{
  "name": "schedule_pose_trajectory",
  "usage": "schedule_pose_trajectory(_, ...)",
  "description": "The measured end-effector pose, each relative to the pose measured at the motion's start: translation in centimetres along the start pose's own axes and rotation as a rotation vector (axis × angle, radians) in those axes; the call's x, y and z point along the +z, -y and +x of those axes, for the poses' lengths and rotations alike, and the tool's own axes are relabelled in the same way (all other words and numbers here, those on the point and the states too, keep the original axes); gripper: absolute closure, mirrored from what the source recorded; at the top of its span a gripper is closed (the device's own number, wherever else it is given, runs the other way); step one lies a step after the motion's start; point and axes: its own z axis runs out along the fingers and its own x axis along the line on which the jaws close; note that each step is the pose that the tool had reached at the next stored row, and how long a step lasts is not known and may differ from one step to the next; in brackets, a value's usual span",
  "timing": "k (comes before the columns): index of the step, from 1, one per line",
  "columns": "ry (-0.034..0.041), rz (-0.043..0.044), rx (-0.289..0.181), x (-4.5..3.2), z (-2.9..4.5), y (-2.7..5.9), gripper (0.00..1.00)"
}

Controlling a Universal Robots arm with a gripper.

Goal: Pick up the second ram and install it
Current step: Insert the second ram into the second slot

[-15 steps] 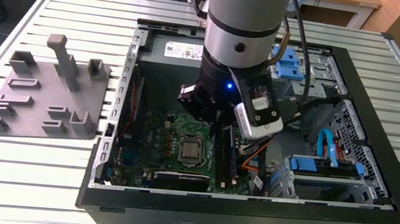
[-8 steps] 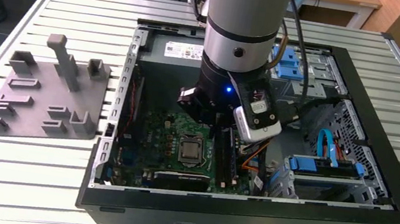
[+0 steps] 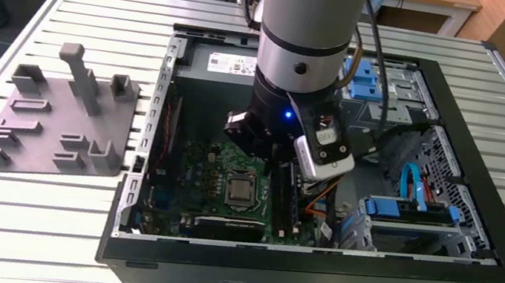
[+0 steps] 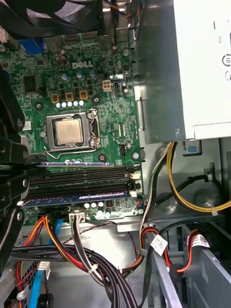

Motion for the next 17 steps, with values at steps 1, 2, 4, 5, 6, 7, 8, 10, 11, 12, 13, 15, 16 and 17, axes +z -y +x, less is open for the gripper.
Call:
schedule_pose_trajectory(1, -0.0001, 0.0001, 0.0, 0.16, 0.01, 0.0, 0.86)
schedule_pose_trajectory(2, 0.0, 0.0, 0.0, 0.34, 0.01, 0.0, 0.86)
schedule_pose_trajectory(4, 0.0, 0.0001, 0.0, 0.7, 0.03, 0.0, 0.86)
schedule_pose_trajectory(5, -0.0001, 0.0002, 0.0, 0.87, 0.03, 0.0, 0.86)
schedule_pose_trajectory(6, -0.0001, 0.0001, 0.0, 1.05, 0.03, -0.01, 0.86)
schedule_pose_trajectory(7, -0.0001, 0.0001, 0.0, 1.22, 0.03, -0.01, 0.86)
schedule_pose_trajectory(8, 0.0, 0.0, 0.0, 1.34, 0.03, -0.01, 0.86)
schedule_pose_trajectory(10, 0.0, 0.0, 0.0, 1.53, 0.04, -0.01, 0.86)
schedule_pose_trajectory(11, 0.0, 0.0, 0.0, 1.61, 0.04, -0.01, 0.86)
schedule_pose_trajectory(12, -0.0001, 0.0001, 0.0, 1.69, 0.04, -0.01, 0.86)
schedule_pose_trajectory(13, 0.0, 0.0001, 0.0, 1.78, 0.05, -0.01, 0.86)
schedule_pose_trajectory(15, 0.0, 0.0001, 0.0, 1.95, 0.05, -0.01, 0.86)
schedule_pose_trajectory(16, 0.0, 0.0, 0.0, 2.02, 0.06, -0.01, 0.86)
schedule_pose_trajectory(17, 0.0, 0.0001, 0.0, 2.09, 0.06, -0.01, 0.86)
